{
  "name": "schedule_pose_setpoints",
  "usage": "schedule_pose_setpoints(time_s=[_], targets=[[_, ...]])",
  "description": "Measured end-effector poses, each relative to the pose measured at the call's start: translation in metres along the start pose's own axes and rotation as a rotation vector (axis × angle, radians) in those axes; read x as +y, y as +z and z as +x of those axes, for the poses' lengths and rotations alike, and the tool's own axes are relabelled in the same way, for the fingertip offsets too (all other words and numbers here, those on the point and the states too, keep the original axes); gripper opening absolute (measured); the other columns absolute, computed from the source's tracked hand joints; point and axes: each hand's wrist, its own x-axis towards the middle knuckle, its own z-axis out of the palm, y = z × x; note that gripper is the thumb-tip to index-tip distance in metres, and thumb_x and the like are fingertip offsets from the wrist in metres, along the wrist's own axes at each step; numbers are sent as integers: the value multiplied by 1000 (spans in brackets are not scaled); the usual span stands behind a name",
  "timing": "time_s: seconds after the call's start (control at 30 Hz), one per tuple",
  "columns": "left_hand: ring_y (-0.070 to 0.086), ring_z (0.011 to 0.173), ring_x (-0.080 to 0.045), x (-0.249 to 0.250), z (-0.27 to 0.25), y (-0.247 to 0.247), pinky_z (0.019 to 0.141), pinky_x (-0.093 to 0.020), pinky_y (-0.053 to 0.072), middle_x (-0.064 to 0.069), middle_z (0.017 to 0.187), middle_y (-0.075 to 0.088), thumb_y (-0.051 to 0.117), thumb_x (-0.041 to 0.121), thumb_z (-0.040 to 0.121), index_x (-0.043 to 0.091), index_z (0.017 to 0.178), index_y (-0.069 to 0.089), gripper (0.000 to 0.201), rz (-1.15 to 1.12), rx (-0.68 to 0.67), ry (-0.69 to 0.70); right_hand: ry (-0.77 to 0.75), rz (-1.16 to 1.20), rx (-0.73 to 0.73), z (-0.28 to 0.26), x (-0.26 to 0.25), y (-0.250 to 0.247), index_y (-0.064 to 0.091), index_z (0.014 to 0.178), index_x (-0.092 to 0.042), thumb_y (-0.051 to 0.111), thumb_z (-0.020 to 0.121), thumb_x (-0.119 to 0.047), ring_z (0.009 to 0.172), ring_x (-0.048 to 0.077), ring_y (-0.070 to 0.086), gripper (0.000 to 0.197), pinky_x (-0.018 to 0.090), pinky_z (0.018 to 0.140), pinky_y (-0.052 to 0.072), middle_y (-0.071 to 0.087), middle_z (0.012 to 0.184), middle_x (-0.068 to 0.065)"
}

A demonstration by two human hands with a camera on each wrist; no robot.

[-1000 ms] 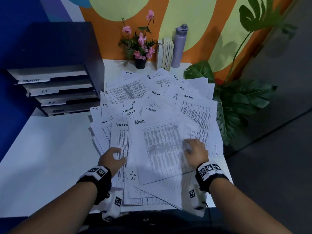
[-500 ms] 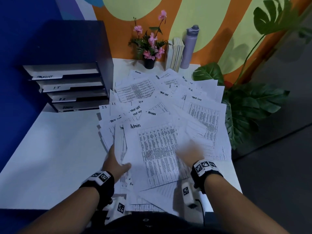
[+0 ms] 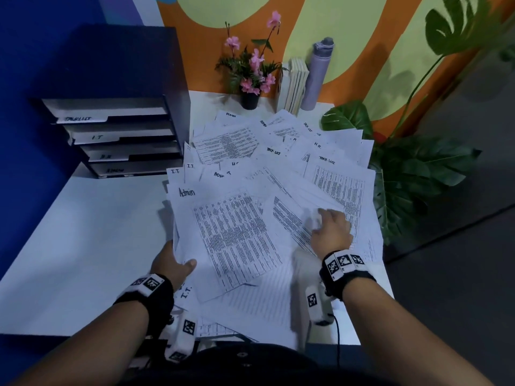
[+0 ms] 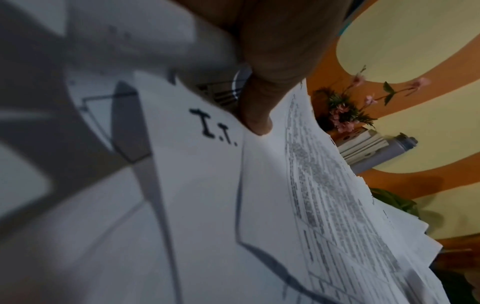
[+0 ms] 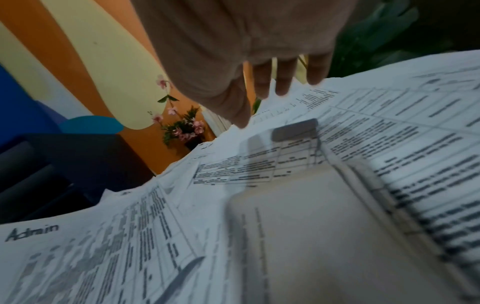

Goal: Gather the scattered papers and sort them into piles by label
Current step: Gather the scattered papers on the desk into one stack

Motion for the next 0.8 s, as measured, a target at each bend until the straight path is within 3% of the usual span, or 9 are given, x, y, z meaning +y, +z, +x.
schedule_pose_setpoints(time_s=[0.17, 0.27, 0.33, 0.37, 0.43, 0.5, 0.6, 0.73, 0.8], targets=[[54, 120, -28, 1, -12, 6, 103, -39, 42, -9, 133, 56, 74, 20, 81, 14, 138, 45, 64, -39, -35, 47, -79, 308, -279, -19, -37, 13, 56, 124, -3, 61, 93, -29, 97, 29, 62, 41, 32, 86, 48, 64, 112, 14], [58, 107, -21, 7, -23, 5, 94, -31, 45, 1, 118, 62, 77, 21, 79, 19, 129, 51, 57, -96, -56, 95, 54, 454, -346, -26, -48, 26, 44, 135, -10, 64, 90, -39, 110, 25, 58, 57, 35, 94, 48, 58, 128, 7], [58, 103, -17, 9, -27, 3, 91, -29, 44, 5, 112, 62, 80, 23, 76, 22, 127, 52, 57, -122, -71, 101, 46, 482, -304, -24, -54, 31, 54, 122, -13, 63, 91, -32, 109, 29, 58, 38, 39, 91, 50, 61, 116, 5], [58, 102, -16, 9, -28, 1, 91, -28, 45, 6, 111, 62, 80, 24, 76, 22, 126, 53, 57, -118, -77, 99, 23, 499, -238, -23, -59, 30, 59, 97, -16, 63, 90, -26, 90, 26, 60, 14, 35, 75, 52, 62, 93, 2], [59, 99, -16, 8, -28, -1, 87, -26, 44, 6, 108, 62, 79, 23, 78, 21, 123, 54, 51, -111, -77, 97, -25, 518, -91, -17, -64, 25, 39, 66, -18, 62, 89, -19, 58, 19, 44, 33, 26, 50, 34, 42, 61, -4], [60, 98, -18, 9, -27, -2, 86, -26, 43, 4, 106, 64, 76, 22, 80, 18, 122, 57, 46, -120, -55, 90, -14, 605, -3, -11, -62, 19, 32, 66, -17, 62, 89, -17, 51, 13, 31, 38, 24, 47, 27, 34, 60, -5], [60, 100, -21, 7, -23, -4, 91, -30, 45, -3, 112, 66, 72, 20, 83, 12, 123, 59, 42, -125, -21, 63, 15, 684, 22, -2, -56, 4, 40, 73, -9, 63, 89, -17, 56, 14, 36, 29, 23, 55, 35, 41, 65, 2], [59, 111, -30, 5, -11, -10, 98, -39, 47, -12, 124, 63, 68, 21, 86, 8, 129, 55, 46, -71, 16, -33, -59, 775, 153, 8, -52, -24, 37, 71, -21, 58, 93, -12, 58, 10, 38, 32, 21, 55, 36, 41, 66, -6], [61, 107, -32, 5, -7, -11, 93, -38, 49, -14, 122, 63, 62, 17, 89, 7, 128, 55, 41, -55, 17, -58, -134, 863, 204, 8, -58, -39, 44, 76, -28, 57, 93, -8, 66, 6, 47, 29, 23, 65, 41, 50, 75, -7]])
